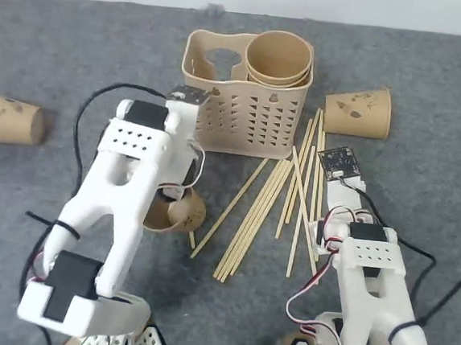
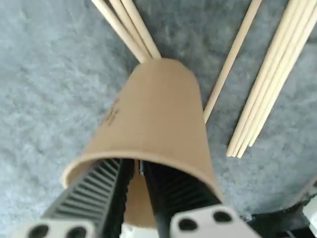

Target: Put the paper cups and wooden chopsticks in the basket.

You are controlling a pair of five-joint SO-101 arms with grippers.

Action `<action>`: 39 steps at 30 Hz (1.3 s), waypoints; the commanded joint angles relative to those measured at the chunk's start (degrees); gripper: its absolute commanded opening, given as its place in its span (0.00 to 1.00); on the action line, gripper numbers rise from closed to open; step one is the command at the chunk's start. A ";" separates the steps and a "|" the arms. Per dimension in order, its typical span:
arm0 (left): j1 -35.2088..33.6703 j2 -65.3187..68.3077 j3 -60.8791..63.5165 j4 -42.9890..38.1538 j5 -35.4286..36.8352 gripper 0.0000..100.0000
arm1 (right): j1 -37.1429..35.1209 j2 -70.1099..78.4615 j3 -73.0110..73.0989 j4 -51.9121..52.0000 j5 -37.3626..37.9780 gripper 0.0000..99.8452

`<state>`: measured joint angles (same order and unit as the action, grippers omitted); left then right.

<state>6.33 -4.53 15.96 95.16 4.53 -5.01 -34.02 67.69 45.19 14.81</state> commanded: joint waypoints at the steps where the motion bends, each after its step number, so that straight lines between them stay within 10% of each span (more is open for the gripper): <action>1: 0.70 -5.45 -4.97 -0.26 -0.70 0.02 | 0.84 -0.66 -0.53 -0.75 0.70 0.01; 12: -2.73 -19.52 -12.35 3.87 -8.35 0.02 | 0.84 -0.66 -0.53 -0.84 0.70 0.01; 20: -15.65 -24.09 -10.59 2.81 -9.93 0.22 | 0.84 -0.66 -0.53 -0.84 1.23 0.01; 39: -13.63 -24.09 28.97 -28.57 -5.45 0.09 | 0.66 -0.66 -0.53 -0.75 2.20 0.01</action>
<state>-9.67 -26.77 43.82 69.76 -4.18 -5.01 -34.02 67.69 45.19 16.22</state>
